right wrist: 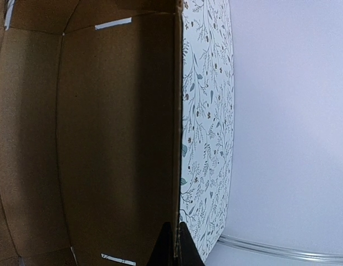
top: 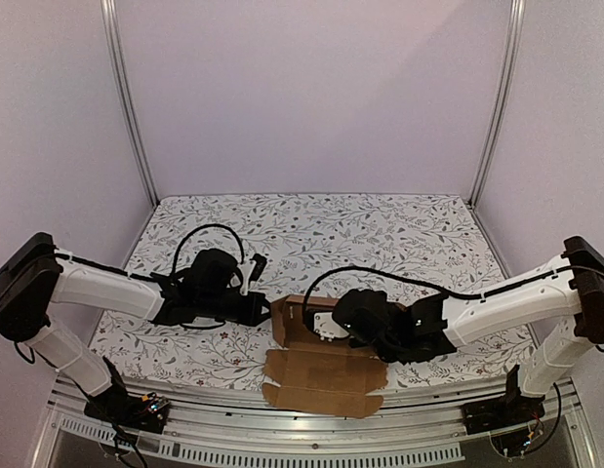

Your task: Fold the paper box

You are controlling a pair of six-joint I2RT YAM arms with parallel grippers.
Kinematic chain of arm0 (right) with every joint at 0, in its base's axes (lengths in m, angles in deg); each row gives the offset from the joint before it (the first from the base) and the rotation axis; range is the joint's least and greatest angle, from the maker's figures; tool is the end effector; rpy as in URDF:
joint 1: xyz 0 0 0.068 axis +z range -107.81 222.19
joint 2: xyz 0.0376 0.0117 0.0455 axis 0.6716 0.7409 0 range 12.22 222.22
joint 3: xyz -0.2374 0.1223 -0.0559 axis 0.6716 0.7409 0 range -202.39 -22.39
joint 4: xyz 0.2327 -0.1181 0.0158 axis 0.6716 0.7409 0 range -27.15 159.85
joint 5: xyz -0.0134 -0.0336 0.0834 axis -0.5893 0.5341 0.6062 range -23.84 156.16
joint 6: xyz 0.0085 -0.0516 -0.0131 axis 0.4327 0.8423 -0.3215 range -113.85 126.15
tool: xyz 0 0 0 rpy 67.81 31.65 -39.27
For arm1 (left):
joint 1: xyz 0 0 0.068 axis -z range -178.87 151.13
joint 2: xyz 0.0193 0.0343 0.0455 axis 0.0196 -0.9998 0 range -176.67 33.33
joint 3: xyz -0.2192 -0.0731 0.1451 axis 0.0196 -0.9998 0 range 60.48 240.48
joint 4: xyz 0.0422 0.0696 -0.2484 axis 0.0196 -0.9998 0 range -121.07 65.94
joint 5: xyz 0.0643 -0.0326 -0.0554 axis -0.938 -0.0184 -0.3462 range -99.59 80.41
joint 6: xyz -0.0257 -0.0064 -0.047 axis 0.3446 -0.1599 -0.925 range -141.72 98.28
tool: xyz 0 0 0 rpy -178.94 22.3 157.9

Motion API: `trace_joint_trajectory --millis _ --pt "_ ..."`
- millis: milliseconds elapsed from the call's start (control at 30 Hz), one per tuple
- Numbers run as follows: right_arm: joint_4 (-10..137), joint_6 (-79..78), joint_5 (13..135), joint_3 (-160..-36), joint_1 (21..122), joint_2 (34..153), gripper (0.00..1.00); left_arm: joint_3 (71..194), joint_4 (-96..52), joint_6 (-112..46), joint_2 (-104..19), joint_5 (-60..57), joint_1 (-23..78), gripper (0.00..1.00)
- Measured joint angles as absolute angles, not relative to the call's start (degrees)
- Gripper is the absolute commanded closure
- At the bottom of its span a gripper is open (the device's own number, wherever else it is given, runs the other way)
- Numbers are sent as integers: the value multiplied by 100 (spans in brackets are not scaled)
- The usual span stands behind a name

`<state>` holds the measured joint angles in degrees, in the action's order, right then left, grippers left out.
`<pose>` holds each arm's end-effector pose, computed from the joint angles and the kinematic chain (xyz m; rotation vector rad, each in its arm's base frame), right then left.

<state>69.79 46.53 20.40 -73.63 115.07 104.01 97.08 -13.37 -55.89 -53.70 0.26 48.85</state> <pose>0.1186 0.2985 0.1909 -1.6015 1.4776 -0.6369 0.1923 -0.2205 0.1568 0.3847 2.4039 -0.9063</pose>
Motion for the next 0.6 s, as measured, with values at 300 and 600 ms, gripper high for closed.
trace_joint_trajectory --millis 300,600 --pt "6557 4859 1445 -7276 11802 10642 100 9653 -1313 -5592 -5370 23 4990 100" --pt "6188 5119 954 -7153 12025 10727 100 9577 -1319 -5589 -5348 6 5005 100"
